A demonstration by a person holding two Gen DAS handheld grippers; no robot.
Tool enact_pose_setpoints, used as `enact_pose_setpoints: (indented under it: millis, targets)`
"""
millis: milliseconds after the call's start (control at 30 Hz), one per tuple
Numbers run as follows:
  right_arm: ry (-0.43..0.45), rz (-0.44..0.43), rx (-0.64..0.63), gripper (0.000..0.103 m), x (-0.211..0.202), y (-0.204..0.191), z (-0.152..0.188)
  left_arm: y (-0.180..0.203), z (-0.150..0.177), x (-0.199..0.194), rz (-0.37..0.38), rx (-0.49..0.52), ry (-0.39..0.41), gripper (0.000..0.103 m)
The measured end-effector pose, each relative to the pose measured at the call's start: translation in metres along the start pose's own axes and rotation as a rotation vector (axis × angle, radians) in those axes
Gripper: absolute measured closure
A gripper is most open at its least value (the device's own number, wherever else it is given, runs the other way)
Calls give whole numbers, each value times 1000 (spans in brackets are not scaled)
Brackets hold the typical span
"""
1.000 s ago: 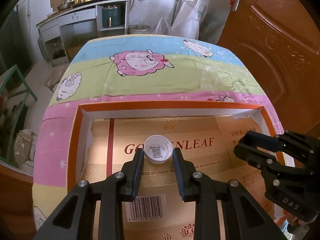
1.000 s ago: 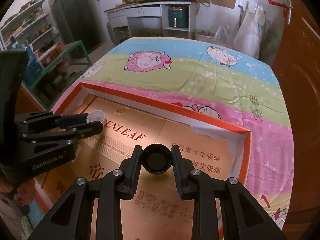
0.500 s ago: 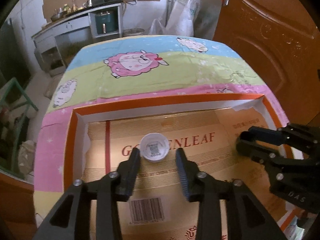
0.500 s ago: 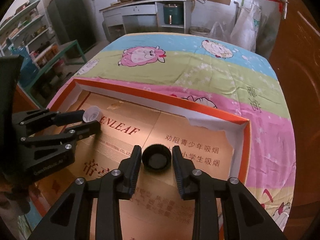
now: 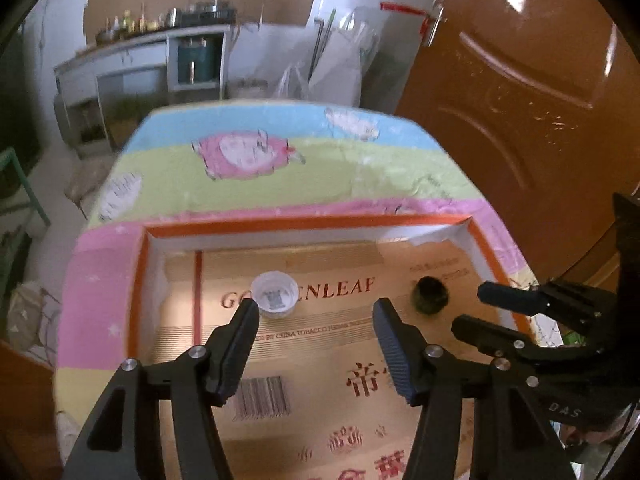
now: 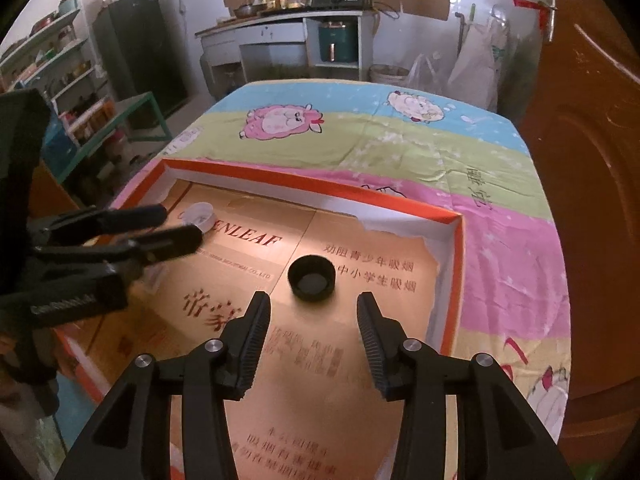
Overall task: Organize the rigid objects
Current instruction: 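Open the right tool to drop the black cap while the left tool releases the white cap, then withdraw both tools from the tray back toward the remaining caps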
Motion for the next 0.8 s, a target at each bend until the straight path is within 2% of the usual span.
enact_pose_setpoints:
  millis: [167,333,633,667,700,767,800]
  targets:
    - [29,-7,19,57,-24,-5,6,4,3,-41,25,-25,78,44]
    - [66,-21,21,57,-53,-18,17,16,18,-83,113,-72,119,44]
    - [163,10,28,56,-119,-44,49,40,46,-147,76,0,220,44]
    - [179,13,35,54,-129,-46,56,41,48,-150,74,2,226,44]
    - [189,13,40,45,-136,-48,62,44,54,-155,70,5,234,44]
    - [207,6,48,34,-149,-52,73,45,64,-165,64,10,246,44]
    - [214,2,50,34,-154,-54,78,46,69,-169,65,10,249,44]
Point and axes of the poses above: each gripper's, at about its wrist camera, not at the fingertips, and x roughly the way its jaws point, y to its right, z to its underside, the point moved 5 cm from there along x, roughly the way its jaws point, and after that the axes turned 1 degree about x, right-handed, at the moved point
